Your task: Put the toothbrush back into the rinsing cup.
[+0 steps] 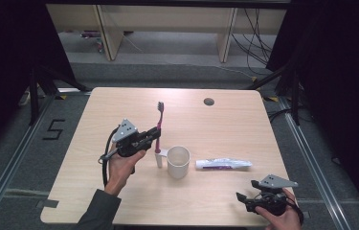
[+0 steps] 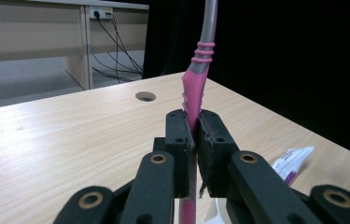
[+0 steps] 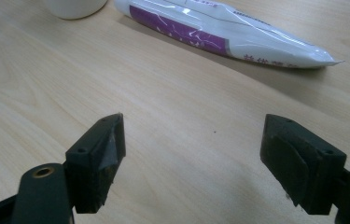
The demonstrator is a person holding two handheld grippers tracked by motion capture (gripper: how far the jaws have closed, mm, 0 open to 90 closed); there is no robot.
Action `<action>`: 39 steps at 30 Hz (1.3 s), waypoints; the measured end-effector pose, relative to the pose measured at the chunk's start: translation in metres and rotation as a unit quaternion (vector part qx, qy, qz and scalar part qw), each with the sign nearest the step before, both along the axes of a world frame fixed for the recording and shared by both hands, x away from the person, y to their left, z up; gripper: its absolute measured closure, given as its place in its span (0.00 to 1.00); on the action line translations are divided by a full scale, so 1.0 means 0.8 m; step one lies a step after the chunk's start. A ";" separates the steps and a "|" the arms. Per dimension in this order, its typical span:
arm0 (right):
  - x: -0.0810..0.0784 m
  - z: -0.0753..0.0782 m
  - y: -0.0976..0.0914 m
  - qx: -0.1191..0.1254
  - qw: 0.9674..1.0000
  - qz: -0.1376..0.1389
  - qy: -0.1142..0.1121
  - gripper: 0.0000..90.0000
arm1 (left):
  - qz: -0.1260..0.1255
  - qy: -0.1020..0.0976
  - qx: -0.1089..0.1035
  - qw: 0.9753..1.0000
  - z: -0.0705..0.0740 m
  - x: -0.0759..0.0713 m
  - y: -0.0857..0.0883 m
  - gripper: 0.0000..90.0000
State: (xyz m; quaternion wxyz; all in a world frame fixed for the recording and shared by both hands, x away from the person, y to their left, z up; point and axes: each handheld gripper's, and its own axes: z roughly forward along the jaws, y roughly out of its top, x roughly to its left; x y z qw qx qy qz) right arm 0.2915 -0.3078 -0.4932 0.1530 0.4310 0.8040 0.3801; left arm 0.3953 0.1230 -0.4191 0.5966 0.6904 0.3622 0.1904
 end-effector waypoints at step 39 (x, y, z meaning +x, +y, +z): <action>-0.001 0.001 0.002 0.000 1.000 0.006 0.009 0.26 | -0.018 0.028 0.047 0.998 -0.046 -0.013 0.002 0.91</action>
